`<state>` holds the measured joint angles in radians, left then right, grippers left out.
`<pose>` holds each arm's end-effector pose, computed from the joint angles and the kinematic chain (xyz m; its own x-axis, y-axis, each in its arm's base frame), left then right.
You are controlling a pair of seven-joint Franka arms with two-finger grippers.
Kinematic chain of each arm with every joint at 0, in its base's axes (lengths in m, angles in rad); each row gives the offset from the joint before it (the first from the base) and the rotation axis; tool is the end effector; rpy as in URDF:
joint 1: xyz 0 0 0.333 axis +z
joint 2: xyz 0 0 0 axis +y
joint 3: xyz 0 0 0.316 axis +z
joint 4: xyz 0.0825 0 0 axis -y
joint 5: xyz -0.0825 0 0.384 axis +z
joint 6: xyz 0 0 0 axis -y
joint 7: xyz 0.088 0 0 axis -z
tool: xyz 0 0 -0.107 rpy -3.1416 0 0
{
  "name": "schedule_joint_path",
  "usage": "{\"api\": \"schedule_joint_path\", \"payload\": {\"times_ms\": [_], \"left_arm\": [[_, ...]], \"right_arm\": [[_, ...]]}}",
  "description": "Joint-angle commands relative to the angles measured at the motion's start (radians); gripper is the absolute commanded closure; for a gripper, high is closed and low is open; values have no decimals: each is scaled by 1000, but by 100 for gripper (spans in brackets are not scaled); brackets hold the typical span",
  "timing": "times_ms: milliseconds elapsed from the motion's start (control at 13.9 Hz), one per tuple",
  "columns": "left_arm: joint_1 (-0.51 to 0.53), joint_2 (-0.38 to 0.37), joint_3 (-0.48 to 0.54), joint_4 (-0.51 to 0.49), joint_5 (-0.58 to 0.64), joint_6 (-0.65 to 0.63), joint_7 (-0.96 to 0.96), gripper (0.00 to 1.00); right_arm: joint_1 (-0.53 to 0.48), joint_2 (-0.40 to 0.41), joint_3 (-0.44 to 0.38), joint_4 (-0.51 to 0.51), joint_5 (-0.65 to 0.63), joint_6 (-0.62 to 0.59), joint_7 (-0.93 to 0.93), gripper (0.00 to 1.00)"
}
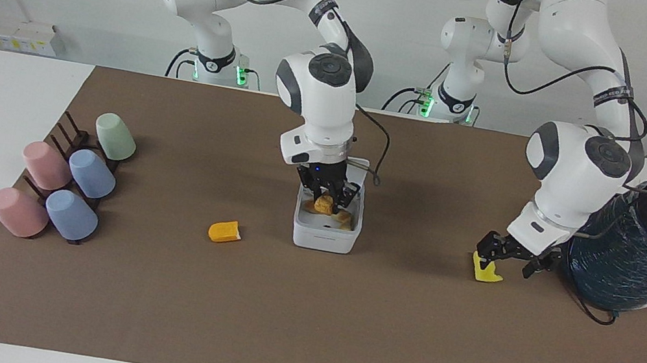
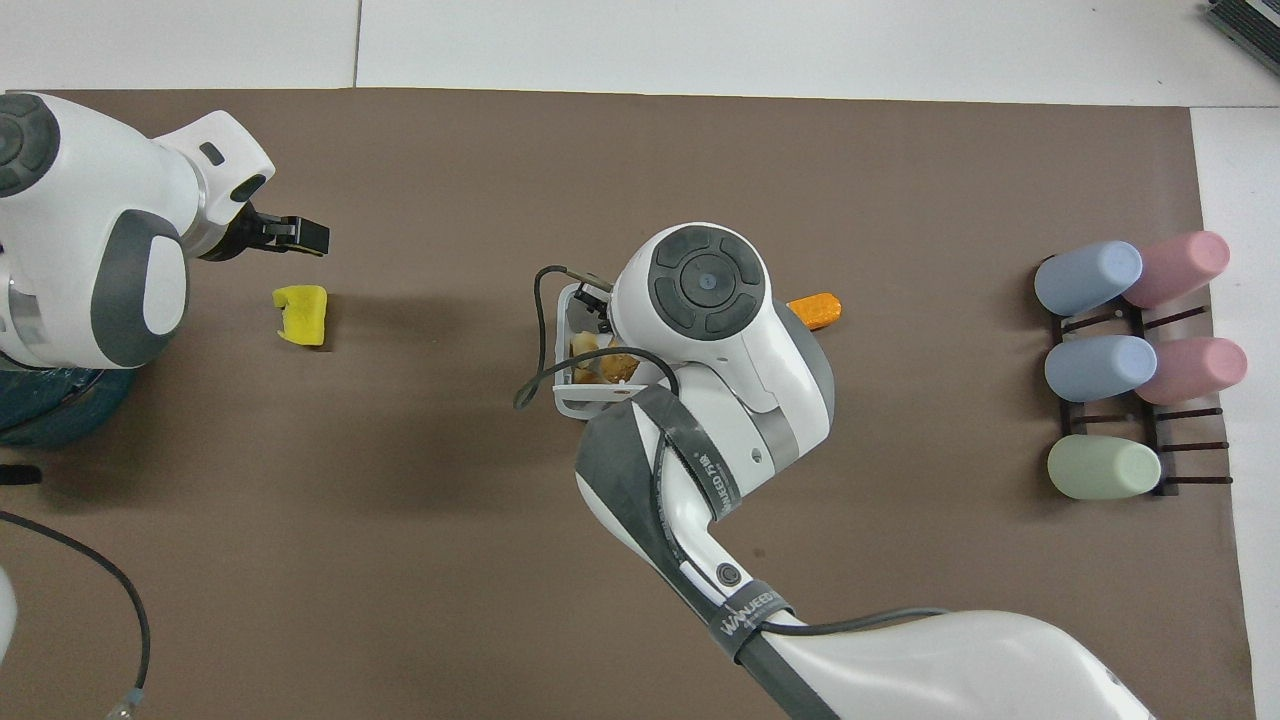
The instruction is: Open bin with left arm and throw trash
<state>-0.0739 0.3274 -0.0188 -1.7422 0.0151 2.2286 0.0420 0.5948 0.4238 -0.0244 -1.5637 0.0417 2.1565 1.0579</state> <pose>0.6576 -0.0596 0.4028 0.9774 -0.1403 0.1579 -0.1399 -0.9901 -0.0139 0.5823 0.3784 0.4165 0.8716 -0.4867 0.0580 -0.4731 -0.8663 -0.1602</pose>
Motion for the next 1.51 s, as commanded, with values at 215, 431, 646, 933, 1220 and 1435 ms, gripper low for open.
{"api": "schedule_joint_path", "payload": {"times_ms": [215, 431, 646, 933, 1220, 1435], "left_arm": [[29, -1, -7, -175, 25, 178, 15, 0], [42, -4, -7, -217, 25, 210, 16, 0], [42, -7, -7, -240, 25, 214, 15, 0], [39, -7, -7, -241, 25, 212, 13, 11], [34, -7, -7, -241, 25, 212, 13, 48], [33, -5, -7, -241, 25, 210, 13, 79]], "right_arm": [[-33, 4, -5, 25, -17, -21, 1, 1], [-81, 4, -5, 27, -43, -23, 2, 0], [-137, 7, -5, 13, -66, -17, -4, 0], [-206, 4, -5, -36, -72, -4, -52, 0], [-254, -19, -6, -145, -72, 58, -39, 0], [-263, -48, -6, -248, -72, 112, -26, 0]]}}
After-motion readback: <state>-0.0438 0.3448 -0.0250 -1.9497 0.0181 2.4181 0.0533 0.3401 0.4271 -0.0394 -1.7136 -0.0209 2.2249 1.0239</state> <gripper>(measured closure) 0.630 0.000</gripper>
